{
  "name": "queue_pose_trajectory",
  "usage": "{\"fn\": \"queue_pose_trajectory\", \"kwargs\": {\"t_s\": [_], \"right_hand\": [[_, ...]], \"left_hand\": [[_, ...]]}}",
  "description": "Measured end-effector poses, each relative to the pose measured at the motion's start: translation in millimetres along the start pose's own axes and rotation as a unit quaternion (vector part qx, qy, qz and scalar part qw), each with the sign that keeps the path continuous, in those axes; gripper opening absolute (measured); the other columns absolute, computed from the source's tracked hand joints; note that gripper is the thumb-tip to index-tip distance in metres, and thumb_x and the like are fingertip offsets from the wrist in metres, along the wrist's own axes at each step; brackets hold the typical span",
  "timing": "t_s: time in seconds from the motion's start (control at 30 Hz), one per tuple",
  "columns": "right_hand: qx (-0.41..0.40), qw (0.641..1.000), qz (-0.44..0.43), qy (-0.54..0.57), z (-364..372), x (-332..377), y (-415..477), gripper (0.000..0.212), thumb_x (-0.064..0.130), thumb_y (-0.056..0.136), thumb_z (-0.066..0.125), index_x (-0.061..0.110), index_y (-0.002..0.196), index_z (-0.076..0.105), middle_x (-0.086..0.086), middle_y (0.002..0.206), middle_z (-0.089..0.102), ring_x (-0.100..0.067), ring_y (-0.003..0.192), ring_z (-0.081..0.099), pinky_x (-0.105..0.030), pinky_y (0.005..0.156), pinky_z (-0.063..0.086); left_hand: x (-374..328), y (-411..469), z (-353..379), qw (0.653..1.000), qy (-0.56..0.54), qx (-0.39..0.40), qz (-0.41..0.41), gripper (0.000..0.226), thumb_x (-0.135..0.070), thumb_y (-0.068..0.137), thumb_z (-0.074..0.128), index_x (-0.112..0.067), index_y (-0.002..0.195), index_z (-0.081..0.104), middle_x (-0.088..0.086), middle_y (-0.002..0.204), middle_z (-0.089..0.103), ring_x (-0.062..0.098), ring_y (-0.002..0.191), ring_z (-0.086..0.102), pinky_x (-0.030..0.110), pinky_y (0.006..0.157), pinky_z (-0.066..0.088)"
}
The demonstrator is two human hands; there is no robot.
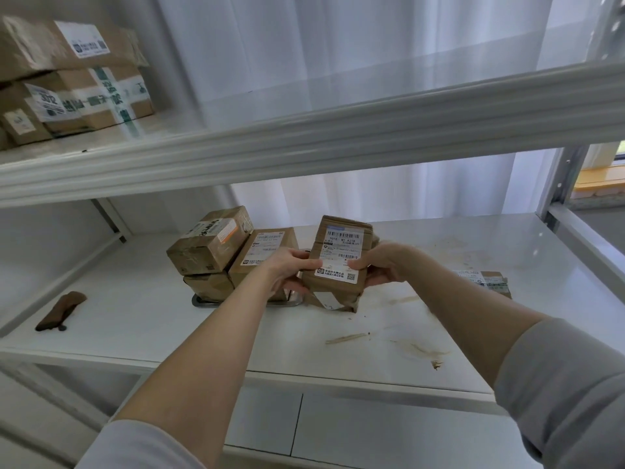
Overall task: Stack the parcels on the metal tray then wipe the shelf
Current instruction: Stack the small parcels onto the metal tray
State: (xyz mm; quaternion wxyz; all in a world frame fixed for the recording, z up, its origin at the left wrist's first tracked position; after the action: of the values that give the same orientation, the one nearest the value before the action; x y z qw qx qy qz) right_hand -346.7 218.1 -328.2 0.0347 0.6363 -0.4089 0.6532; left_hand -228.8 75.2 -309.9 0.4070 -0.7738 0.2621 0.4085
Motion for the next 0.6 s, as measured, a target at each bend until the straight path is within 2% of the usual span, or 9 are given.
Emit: {"fn": "queue_pose_trajectory", "kwargs": {"t_s": [0.1, 0.23, 0.37, 0.43, 0.5, 0.53, 0.6], "right_hand": [[-0.029, 0.999, -0.019, -0.013, -3.5, 20.7, -4.2, 0.013, 0.006, 0.086, 0.070, 0.007, 0.097, 0.063, -0.009, 0.083, 0.072, -0.016, 0.063, 0.070, -0.028, 0.056, 0.060], [-0.062, 0.996, -0.064, 0.021, -5.2, 47.5, -4.7, 0.023, 0.008, 0.081, 0.075, 0.004, 0.100, 0.064, -0.011, 0.088, 0.072, -0.019, 0.070, 0.070, -0.024, 0.046, 0.056], [-0.101, 0.986, -0.116, 0.068, 6.1, 69.7, 1.5, 0.016, 0.016, 0.084, 0.073, 0.005, 0.089, 0.062, -0.012, 0.092, 0.071, -0.015, 0.065, 0.067, -0.020, 0.047, 0.053], [-0.081, 0.985, -0.126, 0.083, 19.4, 78.8, 4.5, 0.021, 0.020, 0.087, 0.071, 0.004, 0.098, 0.064, -0.014, 0.100, 0.070, -0.017, 0.072, 0.065, -0.023, 0.060, 0.056], [-0.034, 0.990, -0.120, 0.071, 37.5, 84.7, 8.4, 0.031, 0.026, 0.088, 0.069, 0.008, 0.113, 0.062, -0.012, 0.106, 0.065, -0.022, 0.086, 0.062, -0.033, 0.078, 0.055], [-0.010, 0.991, -0.116, 0.064, 47.7, 87.6, 8.1, 0.033, 0.029, 0.089, 0.068, 0.012, 0.116, 0.059, -0.010, 0.105, 0.061, -0.023, 0.090, 0.060, -0.036, 0.080, 0.055], [0.022, 0.991, -0.117, 0.064, 67.1, 95.1, 9.2, 0.031, 0.027, 0.090, 0.066, 0.017, 0.117, 0.053, -0.006, 0.101, 0.052, -0.026, 0.098, 0.057, -0.036, 0.072, 0.055]], "left_hand": [[-15.9, -3.9, -12.5, 0.999, -0.021, -0.020, 0.028, 0.046, -0.008, 0.080, 0.074, -0.007, 0.123, 0.058, 0.006, 0.093, 0.068, 0.022, 0.077, 0.069, 0.038, 0.056, 0.061], [-37.8, -7.3, -32.5, 0.995, -0.038, -0.046, 0.075, 0.044, -0.003, 0.082, 0.070, -0.008, 0.124, 0.059, 0.011, 0.107, 0.067, 0.030, 0.083, 0.069, 0.040, 0.064, 0.060], [-52.8, -7.8, -59.5, 0.987, -0.060, -0.090, 0.117, 0.040, 0.000, 0.085, 0.066, -0.006, 0.124, 0.059, 0.015, 0.104, 0.065, 0.027, 0.071, 0.066, 0.037, 0.060, 0.060], [-56.8, -7.6, -75.6, 0.982, -0.059, -0.120, 0.134, 0.037, 0.001, 0.086, 0.064, -0.004, 0.122, 0.059, 0.015, 0.102, 0.065, 0.026, 0.070, 0.065, 0.036, 0.060, 0.059], [-58.0, -7.6, -93.4, 0.976, -0.060, -0.153, 0.146, 0.035, 0.000, 0.086, 0.064, 0.000, 0.121, 0.060, 0.018, 0.106, 0.066, 0.029, 0.074, 0.066, 0.034, 0.056, 0.060], [-57.4, -7.4, -101.7, 0.973, -0.060, -0.169, 0.149, 0.035, -0.002, 0.086, 0.065, 0.001, 0.120, 0.060, 0.020, 0.110, 0.066, 0.030, 0.079, 0.067, 0.033, 0.053, 0.060], [-54.8, -6.2, -117.9, 0.966, -0.054, -0.201, 0.150, 0.033, -0.003, 0.086, 0.065, 0.001, 0.118, 0.060, 0.021, 0.114, 0.064, 0.030, 0.086, 0.066, 0.030, 0.049, 0.059]]}}
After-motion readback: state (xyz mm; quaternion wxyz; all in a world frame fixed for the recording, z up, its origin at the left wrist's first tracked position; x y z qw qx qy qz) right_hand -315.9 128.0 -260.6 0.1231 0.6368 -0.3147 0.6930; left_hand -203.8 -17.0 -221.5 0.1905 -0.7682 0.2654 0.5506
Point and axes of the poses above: each hand's wrist, its own y-axis towards the middle knuckle, its own z-axis out of the palm, x = y × z, the point moved 6 cm from there along y, towards the middle knuckle
